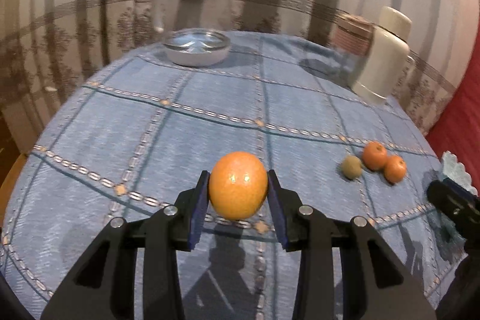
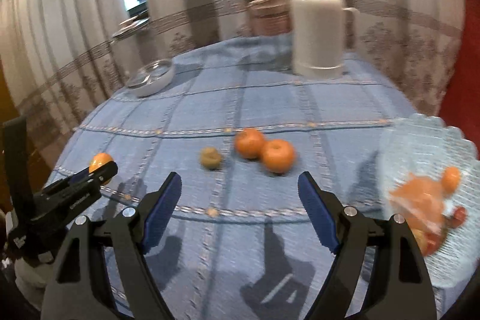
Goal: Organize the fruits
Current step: 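Grasp the small brown pear with the right tool while the left tool holds the orange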
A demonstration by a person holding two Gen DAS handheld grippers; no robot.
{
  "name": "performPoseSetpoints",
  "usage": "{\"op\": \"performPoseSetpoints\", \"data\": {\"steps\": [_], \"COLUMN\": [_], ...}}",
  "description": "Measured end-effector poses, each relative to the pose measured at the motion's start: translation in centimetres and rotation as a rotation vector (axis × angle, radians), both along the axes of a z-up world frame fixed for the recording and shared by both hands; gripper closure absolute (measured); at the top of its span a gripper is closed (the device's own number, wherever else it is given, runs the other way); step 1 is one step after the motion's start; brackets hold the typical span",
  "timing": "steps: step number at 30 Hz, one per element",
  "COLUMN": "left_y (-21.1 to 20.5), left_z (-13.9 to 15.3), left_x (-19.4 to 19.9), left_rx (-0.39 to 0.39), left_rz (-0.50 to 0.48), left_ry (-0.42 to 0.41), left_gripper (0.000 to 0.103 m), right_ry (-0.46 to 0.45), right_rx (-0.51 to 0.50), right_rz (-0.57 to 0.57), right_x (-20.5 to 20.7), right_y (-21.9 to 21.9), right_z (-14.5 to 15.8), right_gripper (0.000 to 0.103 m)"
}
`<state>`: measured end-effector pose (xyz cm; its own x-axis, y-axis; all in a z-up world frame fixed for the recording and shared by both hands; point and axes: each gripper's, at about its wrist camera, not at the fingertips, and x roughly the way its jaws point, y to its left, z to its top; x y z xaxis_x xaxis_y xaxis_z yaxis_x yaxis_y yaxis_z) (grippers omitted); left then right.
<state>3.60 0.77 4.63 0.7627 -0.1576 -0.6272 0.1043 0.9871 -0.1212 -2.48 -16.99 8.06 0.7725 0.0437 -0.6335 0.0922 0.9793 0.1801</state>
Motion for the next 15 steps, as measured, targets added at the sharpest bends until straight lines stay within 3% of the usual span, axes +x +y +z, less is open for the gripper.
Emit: {"op": "performPoseSetpoints", "data": {"steps": [4, 8, 12, 15], "left_y": [0.7, 1.3, 1.5, 1.5], "left_z": [-0.2, -0.4, -0.5, -0.5], "left_x": [0.3, 0.4, 0.5, 0.4], "left_rx": [-0.012, -0.029, -0.044, -0.053], "left_rz": [0.033, 0.056, 0.064, 0.062], "left_ry": [0.010, 0.021, 0.029, 0.031], "left_gripper": [0.065, 0.065, 0.065, 0.065], "right_ry": [0.075, 0.120, 0.146, 0.158], "right_rx": [0.068, 0.073, 0.061, 0.056], "right_rz": [0.056, 0.067, 0.065, 0.054], "right_x": [3.7, 5.9, 7.8, 9.2], "right_y": [0.9, 1.3, 1.5, 1.6], "right_z": [-1.8, -3.1, -4.0, -4.6], "right_gripper": [0.033, 0.047, 0.055, 0.055]}}
